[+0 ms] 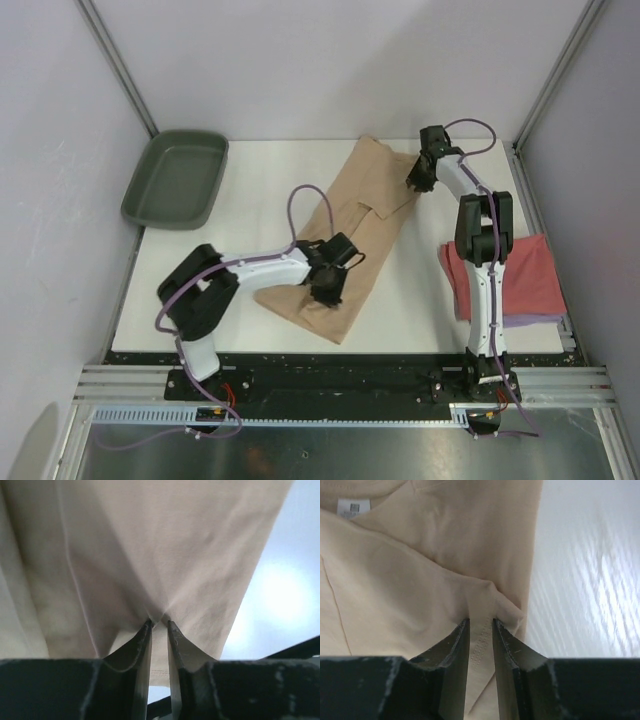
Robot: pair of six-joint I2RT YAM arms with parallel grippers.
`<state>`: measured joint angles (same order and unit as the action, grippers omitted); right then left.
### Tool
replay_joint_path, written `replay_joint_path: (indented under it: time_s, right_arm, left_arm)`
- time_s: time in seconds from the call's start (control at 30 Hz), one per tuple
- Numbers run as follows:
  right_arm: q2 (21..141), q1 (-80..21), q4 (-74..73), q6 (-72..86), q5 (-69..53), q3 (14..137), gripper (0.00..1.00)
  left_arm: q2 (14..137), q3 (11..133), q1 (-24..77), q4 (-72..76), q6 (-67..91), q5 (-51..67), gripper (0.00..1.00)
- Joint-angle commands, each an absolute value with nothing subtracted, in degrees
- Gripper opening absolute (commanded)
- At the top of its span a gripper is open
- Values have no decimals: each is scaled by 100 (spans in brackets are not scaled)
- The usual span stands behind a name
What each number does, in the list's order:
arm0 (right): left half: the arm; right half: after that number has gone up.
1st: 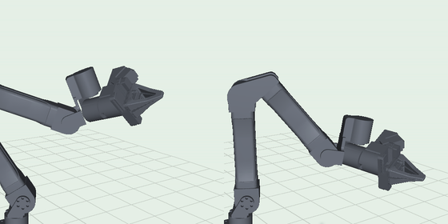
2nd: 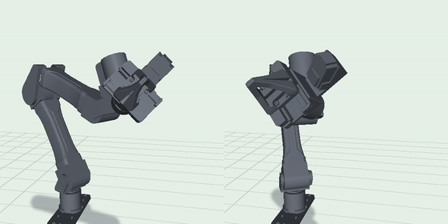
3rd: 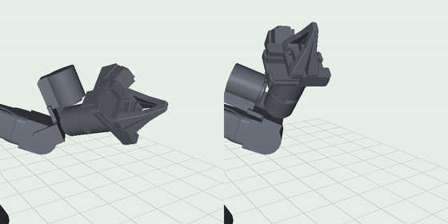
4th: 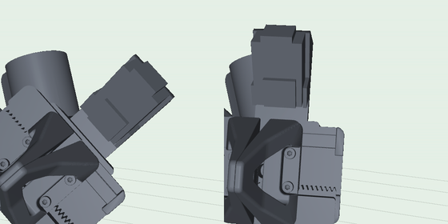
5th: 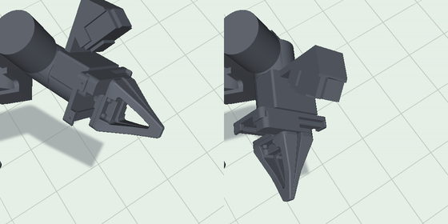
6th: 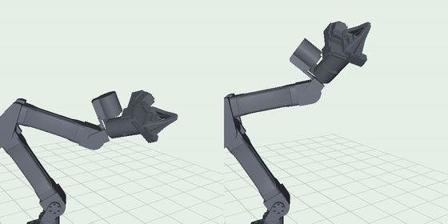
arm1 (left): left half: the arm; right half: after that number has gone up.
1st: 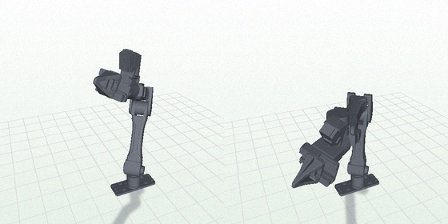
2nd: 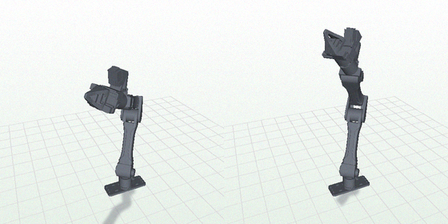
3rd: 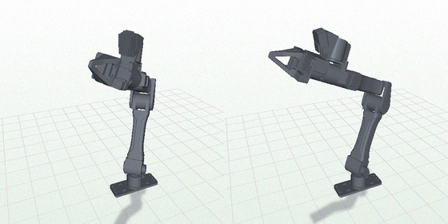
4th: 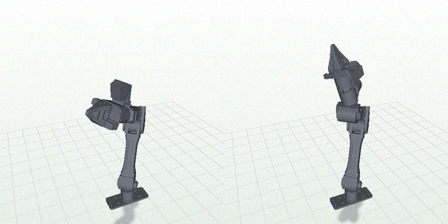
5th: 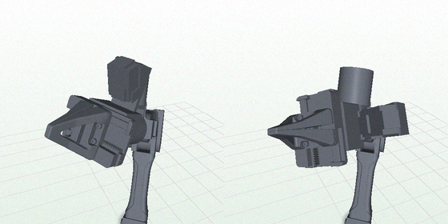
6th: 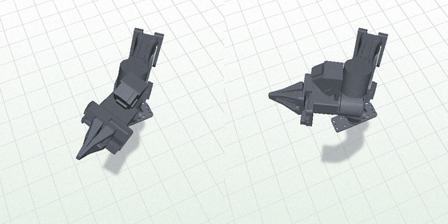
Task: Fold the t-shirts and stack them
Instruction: Rotate the tshirt 80 degrees
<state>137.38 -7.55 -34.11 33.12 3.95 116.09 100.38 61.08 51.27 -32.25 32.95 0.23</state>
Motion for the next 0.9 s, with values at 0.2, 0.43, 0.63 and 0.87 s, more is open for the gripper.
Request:
replay_joint_path:
  time_s: [0.2, 0.43, 0.63, 0.87]
  right_arm:
    - [14515, -586, -4587, 2874, 362, 13993, 33]
    - [12724, -766, -4453, 2958, -5, 12382, 35]
    - [10521, -1066, -3350, 3422, -572, 9221, 34]
    - [9161, -1726, -3174, 3604, -414, 7331, 33]
  left_arm:
    - [11194, 8314, 5654, -2874, 3593, 1346, 34]
    - [10004, 7545, 5149, -2883, 3283, 882, 35]
    - [9722, 6663, 4815, -2841, 2907, 1089, 24]
    - [9499, 5735, 4835, -2514, 2904, 1232, 18]
